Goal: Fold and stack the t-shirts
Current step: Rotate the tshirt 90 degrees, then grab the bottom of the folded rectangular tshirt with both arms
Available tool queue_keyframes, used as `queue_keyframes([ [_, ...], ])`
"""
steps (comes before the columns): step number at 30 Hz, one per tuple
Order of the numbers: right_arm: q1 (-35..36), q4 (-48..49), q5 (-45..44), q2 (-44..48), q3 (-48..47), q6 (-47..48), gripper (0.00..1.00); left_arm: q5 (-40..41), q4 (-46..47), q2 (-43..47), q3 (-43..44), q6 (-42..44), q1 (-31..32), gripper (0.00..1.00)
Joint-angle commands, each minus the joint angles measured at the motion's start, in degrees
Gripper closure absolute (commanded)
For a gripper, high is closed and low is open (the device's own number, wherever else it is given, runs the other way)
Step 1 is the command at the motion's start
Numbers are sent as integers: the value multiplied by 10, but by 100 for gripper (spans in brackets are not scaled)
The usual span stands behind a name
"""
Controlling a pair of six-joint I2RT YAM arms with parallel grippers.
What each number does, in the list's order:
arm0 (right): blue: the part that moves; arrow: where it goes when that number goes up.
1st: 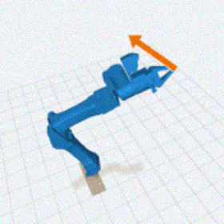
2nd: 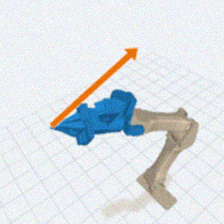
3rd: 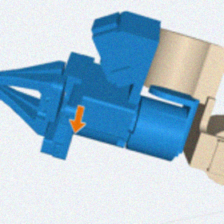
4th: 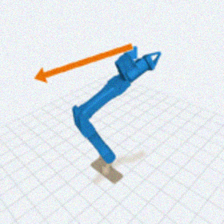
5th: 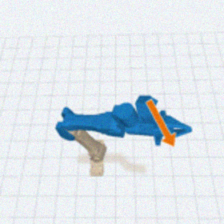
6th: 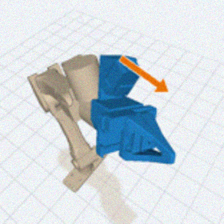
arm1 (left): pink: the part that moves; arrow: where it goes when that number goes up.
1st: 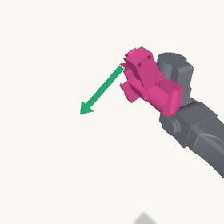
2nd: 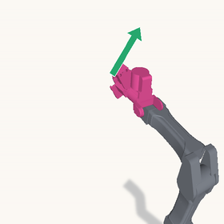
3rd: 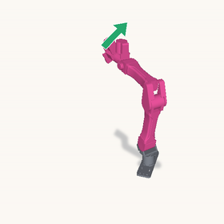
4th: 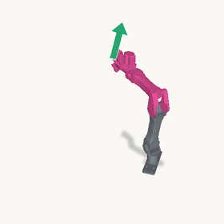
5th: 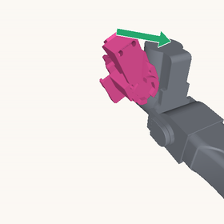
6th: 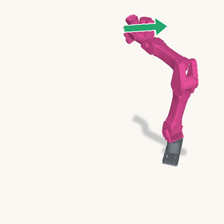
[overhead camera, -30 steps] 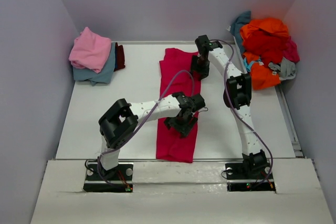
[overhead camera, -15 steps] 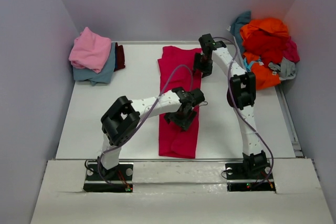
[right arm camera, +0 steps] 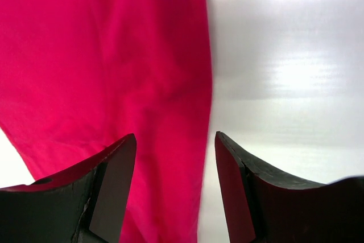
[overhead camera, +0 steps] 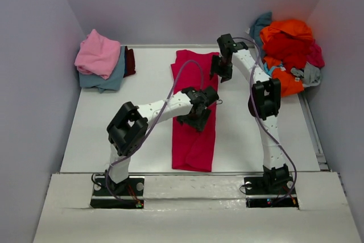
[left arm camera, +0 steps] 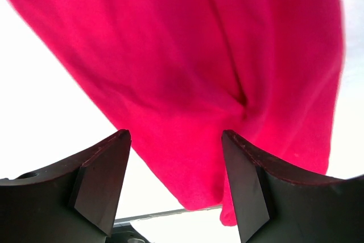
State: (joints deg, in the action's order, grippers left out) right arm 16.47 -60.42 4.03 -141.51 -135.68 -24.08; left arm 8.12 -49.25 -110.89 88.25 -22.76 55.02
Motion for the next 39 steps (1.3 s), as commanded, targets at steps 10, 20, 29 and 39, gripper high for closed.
queue_keyframes([
  [10,30,28,22,239,300,-23,37,91,-9,31,31,-69,-142,23],
  [20,98,20,48,345,441,-28,38,81,-4,-8,51,-64,-159,23],
  [29,170,14,53,394,527,-44,41,63,16,-23,21,-69,-164,23],
  [39,213,17,78,443,605,-73,44,58,16,-50,48,-47,-164,23],
])
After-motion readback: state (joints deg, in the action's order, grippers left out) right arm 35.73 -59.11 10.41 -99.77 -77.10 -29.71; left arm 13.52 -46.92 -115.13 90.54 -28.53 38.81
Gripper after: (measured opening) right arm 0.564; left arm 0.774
